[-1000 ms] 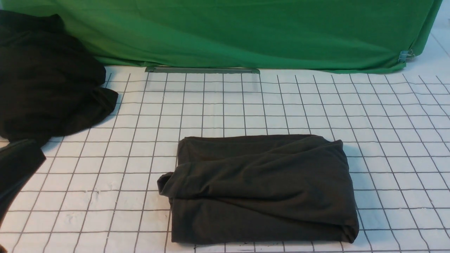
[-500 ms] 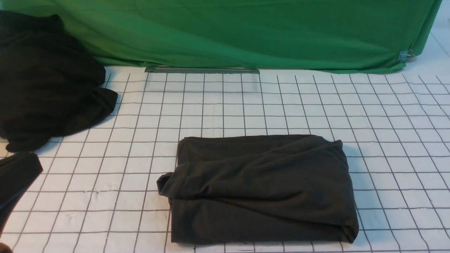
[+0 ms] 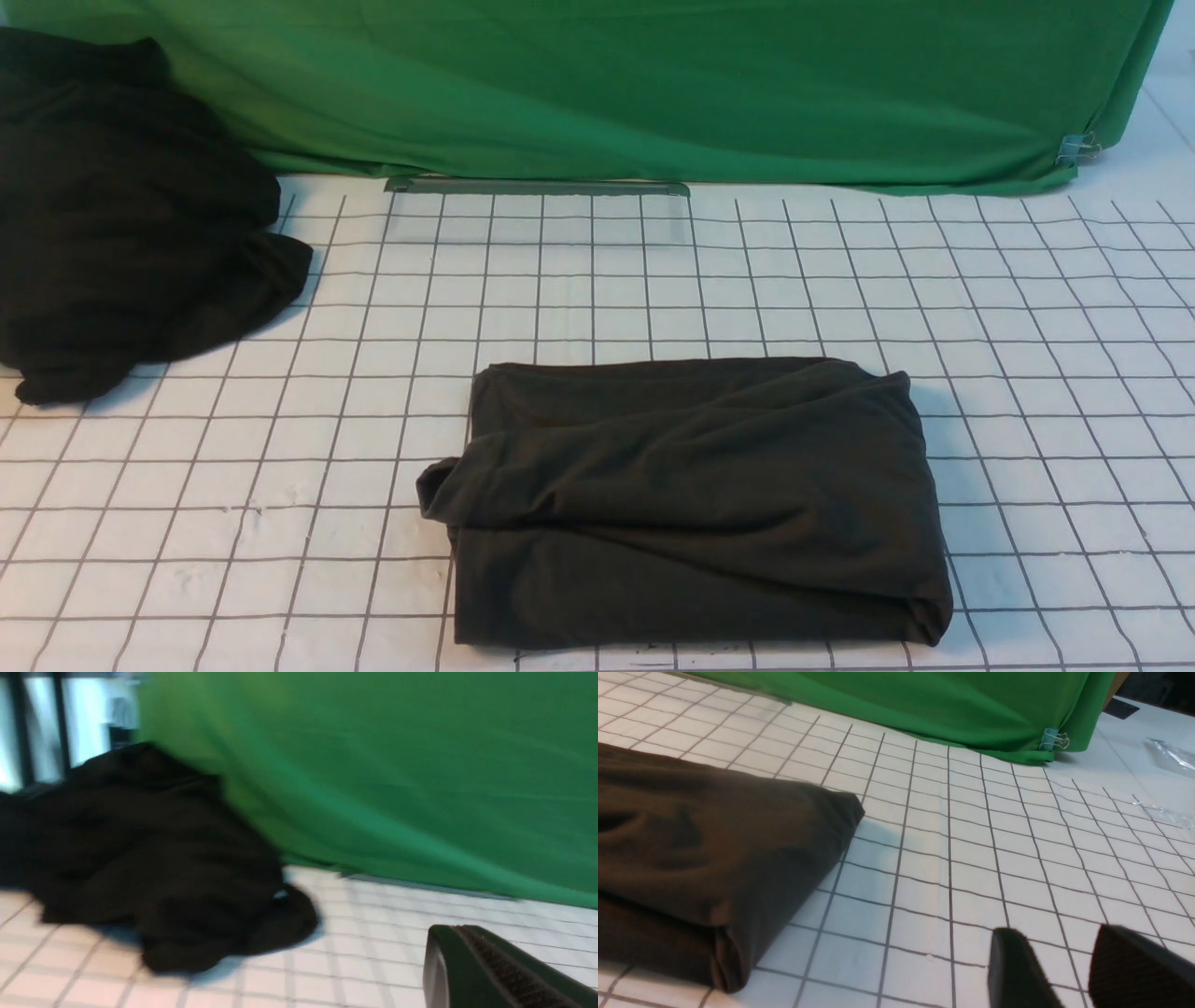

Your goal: Fold a long-sleeved shirt over a white checkered tablecloth.

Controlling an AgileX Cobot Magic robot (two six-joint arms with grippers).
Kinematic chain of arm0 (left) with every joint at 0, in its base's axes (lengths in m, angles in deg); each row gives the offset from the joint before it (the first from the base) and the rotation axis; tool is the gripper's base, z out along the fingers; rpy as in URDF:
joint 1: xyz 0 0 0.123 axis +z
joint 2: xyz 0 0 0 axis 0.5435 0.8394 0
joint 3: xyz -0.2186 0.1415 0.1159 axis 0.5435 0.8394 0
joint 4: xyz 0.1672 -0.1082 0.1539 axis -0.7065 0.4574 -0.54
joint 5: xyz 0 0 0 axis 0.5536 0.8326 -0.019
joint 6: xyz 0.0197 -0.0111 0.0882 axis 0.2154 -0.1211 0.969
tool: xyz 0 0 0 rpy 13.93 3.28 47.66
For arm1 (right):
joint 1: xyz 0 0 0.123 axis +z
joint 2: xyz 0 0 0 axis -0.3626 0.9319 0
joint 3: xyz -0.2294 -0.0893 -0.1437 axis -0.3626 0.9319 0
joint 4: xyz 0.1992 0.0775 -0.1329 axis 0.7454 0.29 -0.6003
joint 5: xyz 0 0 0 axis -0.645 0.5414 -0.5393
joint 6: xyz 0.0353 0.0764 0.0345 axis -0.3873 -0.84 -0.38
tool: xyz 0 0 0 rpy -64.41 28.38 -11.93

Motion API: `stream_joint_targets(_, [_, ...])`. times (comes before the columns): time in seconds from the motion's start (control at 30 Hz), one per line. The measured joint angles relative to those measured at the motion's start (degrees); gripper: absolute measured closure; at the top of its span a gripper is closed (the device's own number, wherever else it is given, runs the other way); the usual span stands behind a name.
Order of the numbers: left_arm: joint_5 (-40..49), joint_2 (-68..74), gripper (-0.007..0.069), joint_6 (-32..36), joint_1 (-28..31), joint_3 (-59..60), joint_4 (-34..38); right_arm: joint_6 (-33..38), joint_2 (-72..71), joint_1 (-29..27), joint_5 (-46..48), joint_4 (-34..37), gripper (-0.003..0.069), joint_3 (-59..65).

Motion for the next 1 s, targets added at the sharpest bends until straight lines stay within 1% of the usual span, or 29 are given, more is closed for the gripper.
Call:
stream_joint_targets(0.07, [0.1, -0.3, 0.0627, 0.1, 1.8, 2.1, 0.1, 0.0, 0.0, 0.0, 0.1, 0.0, 0.0419, 0.0])
stream_joint_targets(0.13, [0.7, -0.3, 0.0627, 0.1, 2.0, 3.1, 0.2, 0.0, 0.0, 0.0, 0.0, 0.0, 0.0419, 0.0])
stream_joint_targets(0.23, [1.2, -0.4, 0.0627, 0.1, 1.1, 3.3, 0.1, 0.0, 0.0, 0.0, 0.1, 0.0, 0.0419, 0.0])
stream_joint_targets(0.4, [4.6, -0.4, 0.0627, 0.3, -2.0, 3.4, -1.3, 0.0, 0.0, 0.0, 0.1, 0.0, 0.0419, 0.0])
stream_joint_targets(0.57, [5.7, -0.4, 0.0625, 0.5, -3.2, 3.4, -2.1, 0.0, 0.0, 0.0, 0.1, 0.0, 0.0419, 0.0])
stream_joint_targets(0.6, [7.2, -0.4, 0.0624, 0.6, -3.9, 3.4, -2.4, 0.0, 0.0, 0.0, 0.1, 0.0, 0.0419, 0.0])
stream_joint_targets(0.73, [9.7, -0.4, 0.0623, 0.6, -5.0, 3.4, -2.5, 0.0, 0.0, 0.0, 0.1, 0.0, 0.0418, 0.0])
stream_joint_targets(1.0, [10.2, -0.4, 0.0623, 0.7, -5.5, 3.4, -2.7, 0.0, 0.0, 0.0, 0.1, 0.0, 0.0418, 0.0])
